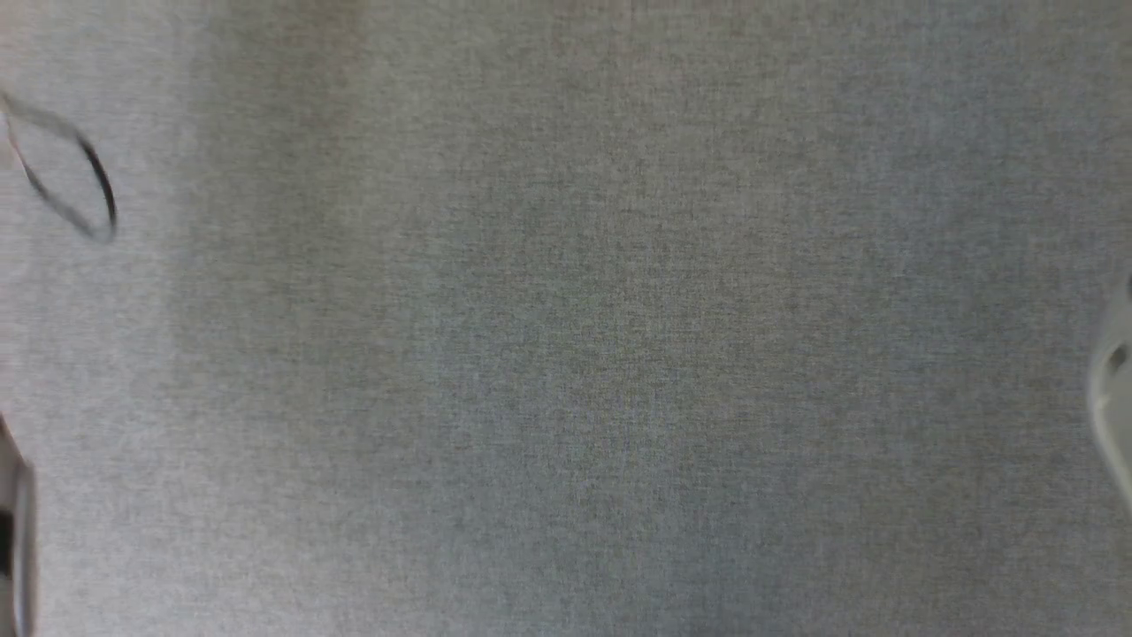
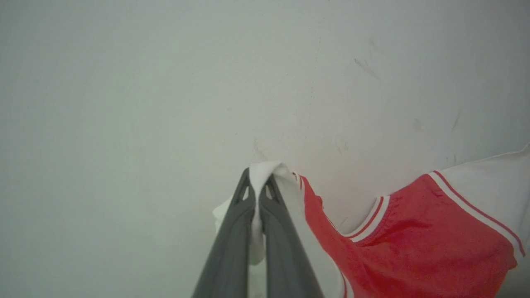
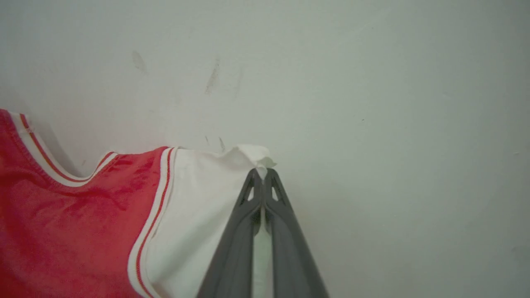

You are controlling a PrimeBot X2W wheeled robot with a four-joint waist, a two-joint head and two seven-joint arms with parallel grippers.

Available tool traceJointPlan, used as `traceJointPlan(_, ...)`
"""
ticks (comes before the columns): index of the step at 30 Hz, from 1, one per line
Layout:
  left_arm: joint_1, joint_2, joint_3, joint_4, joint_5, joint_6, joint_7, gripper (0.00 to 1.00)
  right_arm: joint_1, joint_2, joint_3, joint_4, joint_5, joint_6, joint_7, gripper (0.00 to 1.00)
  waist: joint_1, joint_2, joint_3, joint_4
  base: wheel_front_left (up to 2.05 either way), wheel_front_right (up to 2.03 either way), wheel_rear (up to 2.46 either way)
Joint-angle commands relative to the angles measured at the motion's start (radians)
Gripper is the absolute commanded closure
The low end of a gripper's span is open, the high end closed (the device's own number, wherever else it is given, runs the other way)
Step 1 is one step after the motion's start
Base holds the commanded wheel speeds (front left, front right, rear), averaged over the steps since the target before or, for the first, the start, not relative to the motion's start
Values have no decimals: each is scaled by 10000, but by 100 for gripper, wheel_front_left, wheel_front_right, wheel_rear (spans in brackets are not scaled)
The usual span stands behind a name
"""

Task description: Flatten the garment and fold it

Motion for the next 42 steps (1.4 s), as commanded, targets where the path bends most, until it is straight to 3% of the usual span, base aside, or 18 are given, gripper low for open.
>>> traceJointPlan(1,720,133,64,-265,-152,-71,-46,100,587,-22,123,-142,482,-9,-56,100,1,0,-611,-76,0,0,0)
traceJointPlan(6,3132,256,312,-1164,-448,83,-57,100,2855,-22,430,-1217,1843,-9,275,100,1,0,-1439,-96,0,0,0)
traceJointPlan(15,7609,291,293,-3252,-779,1028,360,100,8101,-22,250,-4954,3542,-9,2047,100,1,0,-2781,-139,0,0,0)
traceJointPlan(20,9168,349,-67,-4065,-715,1397,926,100,10264,-22,-47,-6166,4228,-9,2765,100,1,0,-3313,-159,0,0,0)
traceJointPlan(33,13389,1120,-872,-5293,-1658,1878,3488,100,14922,-22,-949,-7695,5846,-9,4173,100,1,0,-5279,-131,0,0,0)
traceJointPlan(42,15795,1632,-799,-6927,-2694,2598,4903,100,17437,-22,-1846,-9162,6893,-9,5489,100,1,0,-6389,39,0,0,0)
